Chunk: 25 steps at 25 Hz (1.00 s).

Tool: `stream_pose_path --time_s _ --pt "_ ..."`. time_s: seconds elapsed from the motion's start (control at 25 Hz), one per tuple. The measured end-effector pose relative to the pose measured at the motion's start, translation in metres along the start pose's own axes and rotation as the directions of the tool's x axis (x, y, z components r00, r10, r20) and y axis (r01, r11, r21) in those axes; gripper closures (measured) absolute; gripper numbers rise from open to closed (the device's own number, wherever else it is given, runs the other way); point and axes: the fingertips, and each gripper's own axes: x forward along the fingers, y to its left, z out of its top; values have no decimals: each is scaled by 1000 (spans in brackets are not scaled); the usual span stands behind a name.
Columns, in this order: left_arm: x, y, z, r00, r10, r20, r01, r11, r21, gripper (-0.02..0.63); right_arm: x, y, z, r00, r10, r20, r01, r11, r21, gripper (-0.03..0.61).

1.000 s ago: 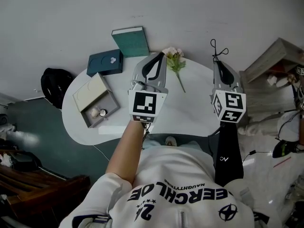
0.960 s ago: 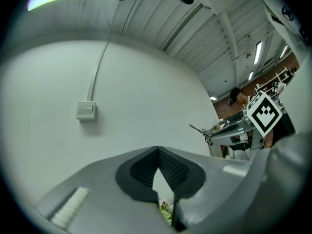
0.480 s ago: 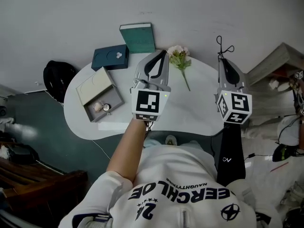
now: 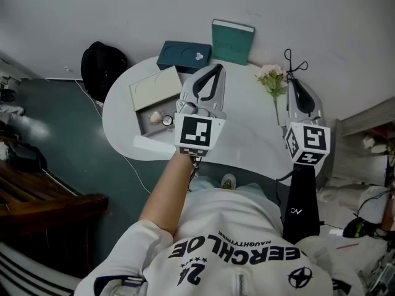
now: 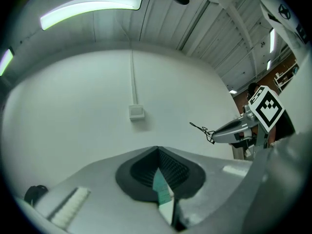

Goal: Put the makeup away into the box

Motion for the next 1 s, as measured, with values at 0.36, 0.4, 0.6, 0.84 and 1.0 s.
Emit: stream_pose_path --time_s 0.36,0.4,0.6,0.84,1.0 --pt "-57 110 -17 992 116 -53 -115 993 25 614 58 122 25 989 147 11 -147 989 19 526" --pt "-63 120 -19 990 127 -57 -126 992 27 614 64 135 27 987 161 13 -161 987 23 526" --pt "-96 167 -29 981 182 -74 -179 983 44 614 84 194 34 974 224 30 -225 974 35 525" --pt "-126 202 -35 971 223 -80 -220 974 53 614 92 243 45 960 276 55 -278 960 31 525" --pt "-137 213 -38 969 234 -81 -230 972 54 614 100 259 42 957 287 38 -289 957 36 525"
